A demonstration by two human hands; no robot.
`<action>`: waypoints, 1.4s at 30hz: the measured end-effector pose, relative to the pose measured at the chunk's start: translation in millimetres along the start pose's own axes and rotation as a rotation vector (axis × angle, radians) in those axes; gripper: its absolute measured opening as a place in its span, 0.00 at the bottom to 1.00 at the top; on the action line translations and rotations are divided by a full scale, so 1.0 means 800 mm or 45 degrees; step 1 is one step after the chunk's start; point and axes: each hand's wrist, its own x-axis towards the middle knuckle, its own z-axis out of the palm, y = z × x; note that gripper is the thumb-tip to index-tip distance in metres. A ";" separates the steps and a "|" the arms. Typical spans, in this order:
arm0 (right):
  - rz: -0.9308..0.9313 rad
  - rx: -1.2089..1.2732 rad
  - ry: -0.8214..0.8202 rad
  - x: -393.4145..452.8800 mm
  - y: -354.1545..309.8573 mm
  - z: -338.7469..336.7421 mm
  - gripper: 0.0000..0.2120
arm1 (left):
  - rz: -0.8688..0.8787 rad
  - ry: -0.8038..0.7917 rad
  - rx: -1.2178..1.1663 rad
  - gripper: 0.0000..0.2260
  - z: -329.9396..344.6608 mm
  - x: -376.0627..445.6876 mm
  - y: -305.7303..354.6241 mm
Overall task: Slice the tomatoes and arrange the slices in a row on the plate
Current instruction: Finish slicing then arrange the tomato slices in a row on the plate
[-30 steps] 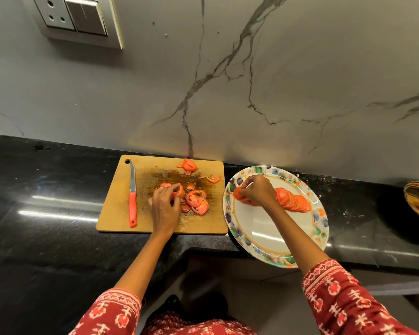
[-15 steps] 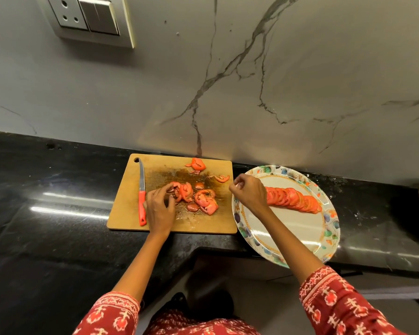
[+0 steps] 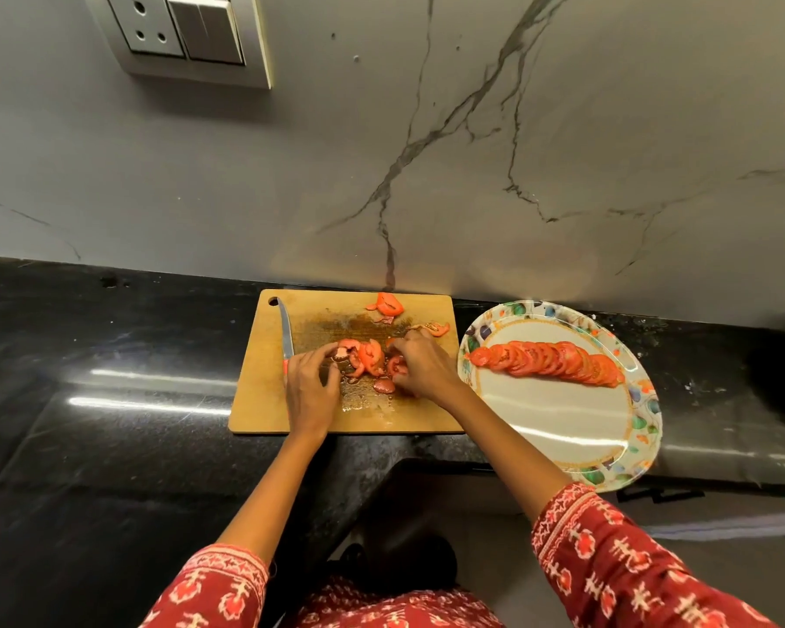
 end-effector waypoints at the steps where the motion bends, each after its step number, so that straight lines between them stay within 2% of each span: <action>1: 0.007 0.006 0.005 0.000 -0.001 -0.002 0.17 | 0.021 -0.002 0.011 0.14 0.001 0.001 0.001; 5: 0.077 0.186 0.019 -0.007 0.006 -0.012 0.05 | 0.094 -0.024 -0.007 0.13 0.007 0.003 0.011; 9: 0.157 0.326 0.035 -0.028 0.035 -0.027 0.04 | 0.163 -0.032 -0.033 0.12 0.022 0.001 0.025; 15: 0.325 0.733 0.235 -0.072 0.103 -0.056 0.11 | 0.241 -0.151 -0.072 0.12 0.063 -0.014 0.060; 17: 0.395 0.843 0.309 -0.087 0.129 -0.064 0.11 | 0.254 -0.169 -0.065 0.12 0.076 -0.018 0.069; 19: 0.476 0.847 0.392 -0.104 0.159 -0.072 0.06 | 0.271 -0.184 -0.077 0.11 0.087 -0.023 0.079; 29: 0.970 0.903 0.795 -0.179 0.297 -0.071 0.08 | 0.267 -0.282 -0.081 0.12 0.144 -0.063 0.137; 33: 1.073 0.927 0.776 -0.191 0.334 -0.060 0.09 | 0.259 -0.293 -0.084 0.13 0.161 -0.075 0.151; 37: 1.066 0.942 0.699 -0.185 0.354 -0.054 0.04 | 0.225 -0.263 -0.058 0.13 0.173 -0.084 0.159; 42: 0.970 0.915 0.686 -0.174 0.362 -0.056 0.06 | 0.194 -0.210 -0.024 0.13 0.180 -0.090 0.162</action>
